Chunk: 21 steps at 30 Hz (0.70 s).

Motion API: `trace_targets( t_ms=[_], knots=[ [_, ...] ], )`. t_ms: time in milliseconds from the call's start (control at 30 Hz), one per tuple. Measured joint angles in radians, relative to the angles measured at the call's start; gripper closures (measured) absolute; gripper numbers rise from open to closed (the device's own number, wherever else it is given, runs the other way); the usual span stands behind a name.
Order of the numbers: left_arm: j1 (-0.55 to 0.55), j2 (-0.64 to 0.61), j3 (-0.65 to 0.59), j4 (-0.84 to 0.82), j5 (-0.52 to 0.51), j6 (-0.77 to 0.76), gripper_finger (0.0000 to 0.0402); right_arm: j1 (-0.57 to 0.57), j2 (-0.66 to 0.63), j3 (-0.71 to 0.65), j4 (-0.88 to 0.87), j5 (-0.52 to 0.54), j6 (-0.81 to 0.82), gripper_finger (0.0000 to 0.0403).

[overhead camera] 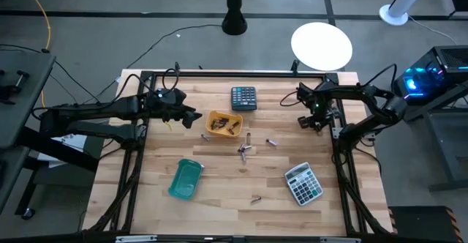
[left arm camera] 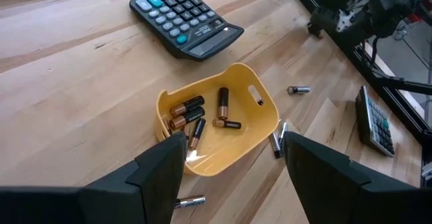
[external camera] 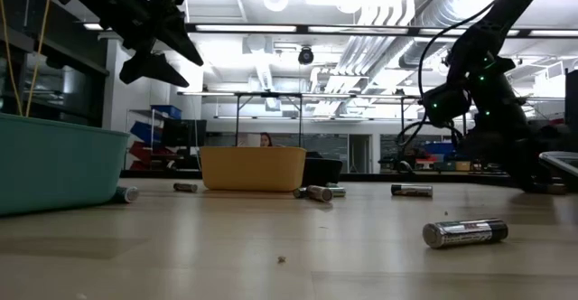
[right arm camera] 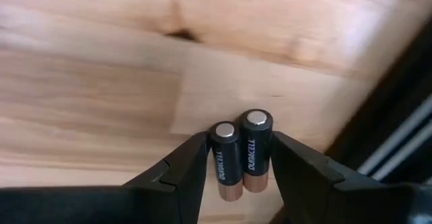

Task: Sort batteries
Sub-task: Put the black battery into the yellow bin

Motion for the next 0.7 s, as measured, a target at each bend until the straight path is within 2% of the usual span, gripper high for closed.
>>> trace_targets(
  t_ms=[167, 433, 567, 700],
  knots=[
    [0.000, 0.000, 0.000, 0.000, 0.000, 0.000, 0.0161, 0.049, -0.002, -0.005, 0.018, -0.051, 0.055, 0.0243],
    [0.000, 0.000, 0.000, -0.004, 0.000, -0.005, 0.0161, 0.217, -0.007, -0.056, 0.027, -0.069, 0.183, 0.0242],
    [0.000, 0.000, 0.000, -0.004, 0.000, 0.001, 0.0161, 0.298, -0.009, -0.057, 0.039, 0.005, 0.261, 0.0242],
    [-0.001, 0.000, 0.000, -0.005, 0.000, 0.002, 0.0161, 0.331, -0.006, -0.046, 0.033, 0.072, 0.312, 0.0242]
  ],
)
